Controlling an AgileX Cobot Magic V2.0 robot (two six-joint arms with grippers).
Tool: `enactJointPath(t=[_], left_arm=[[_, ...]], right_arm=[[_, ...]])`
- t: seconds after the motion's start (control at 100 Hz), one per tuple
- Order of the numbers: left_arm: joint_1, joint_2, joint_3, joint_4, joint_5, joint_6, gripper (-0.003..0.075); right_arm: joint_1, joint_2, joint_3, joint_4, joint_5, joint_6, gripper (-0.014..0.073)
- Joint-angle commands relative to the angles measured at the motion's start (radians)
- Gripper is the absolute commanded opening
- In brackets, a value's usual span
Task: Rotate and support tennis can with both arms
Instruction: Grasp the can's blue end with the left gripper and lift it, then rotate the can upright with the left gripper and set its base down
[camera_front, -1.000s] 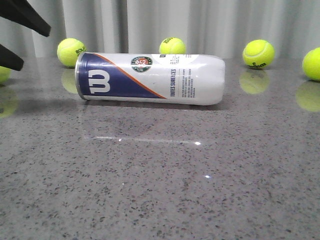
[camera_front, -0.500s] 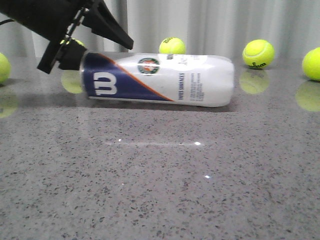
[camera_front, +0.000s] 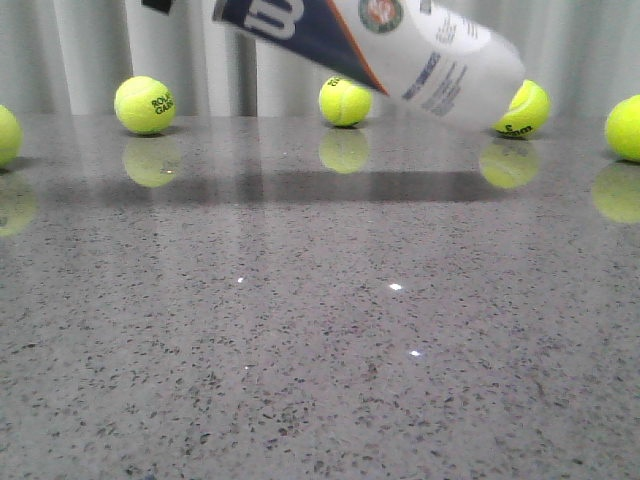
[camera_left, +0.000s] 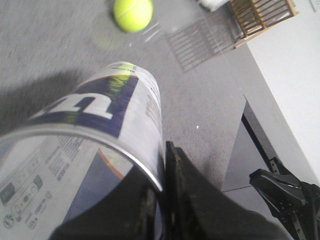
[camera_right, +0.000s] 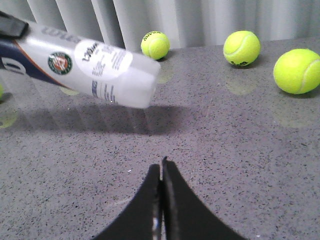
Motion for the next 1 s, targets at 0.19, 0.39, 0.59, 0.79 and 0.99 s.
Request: enactJointPath(t=[0.19, 0.39, 0.59, 0.79, 0.99], left_arm=[[-0.050, -0.151, -0.257, 0.390, 0.054, -0.203, -0.0019], [-0.191, -0.150, -0.389, 0.800, 0.138, -0.394, -0.0019], [-0.391, -0.150, -0.403, 1.212, 0.138, -0.522, -0.0019], [-0.471, -0.136, -0.403, 1.329, 0.138, -0.522, -0.0019], [-0.465, -0.089, -0.403, 1.328, 0.138, -0.510, -0.0018]], right_arm=[[-0.006, 0.009, -0.025, -0.009, -0.082, -0.009, -0.0069], [-0.006, 0.009, -0.025, -0.009, -0.082, -0.009, -0.0069], [-0.006, 0.009, -0.025, -0.009, -0.082, -0.009, -0.0069], [-0.006, 0.009, -0.025, -0.009, -0.082, -0.009, -0.0069], [-0.006, 0.009, -0.025, -0.009, -0.082, -0.009, -0.0069]])
